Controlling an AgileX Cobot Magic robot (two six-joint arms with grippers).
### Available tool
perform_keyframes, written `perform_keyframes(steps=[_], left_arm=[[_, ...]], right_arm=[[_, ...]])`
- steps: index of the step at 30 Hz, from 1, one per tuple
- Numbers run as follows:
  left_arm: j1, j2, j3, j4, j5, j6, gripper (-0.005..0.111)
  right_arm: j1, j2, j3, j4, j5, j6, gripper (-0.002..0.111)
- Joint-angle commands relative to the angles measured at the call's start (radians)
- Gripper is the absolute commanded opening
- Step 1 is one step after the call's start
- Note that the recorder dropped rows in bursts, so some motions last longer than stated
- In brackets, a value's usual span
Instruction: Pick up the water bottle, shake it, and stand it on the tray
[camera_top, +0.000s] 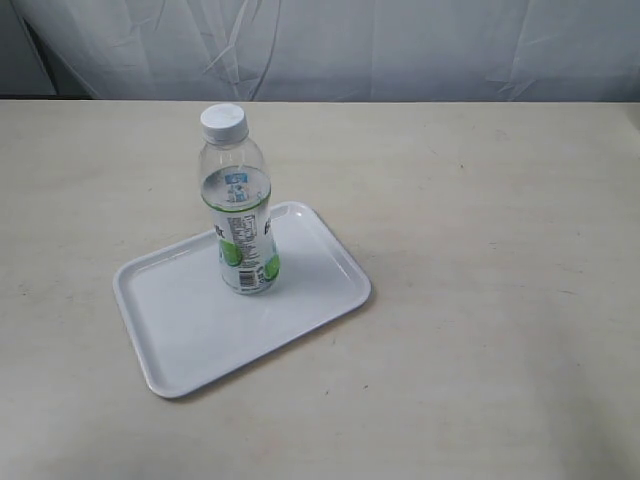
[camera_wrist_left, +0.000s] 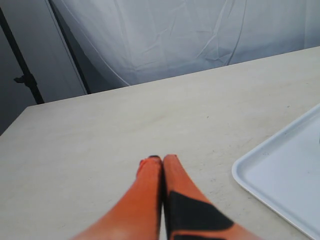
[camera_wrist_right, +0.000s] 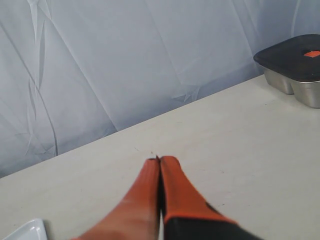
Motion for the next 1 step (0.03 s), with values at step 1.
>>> perform_keyframes(steps=[1], left_arm=[[-0.002, -0.005, 0.004, -0.004, -0.013, -0.004, 0.0]], right_arm=[[-0.006, -0.008, 0.003, -0.001, -0.008, -0.004, -0.001]])
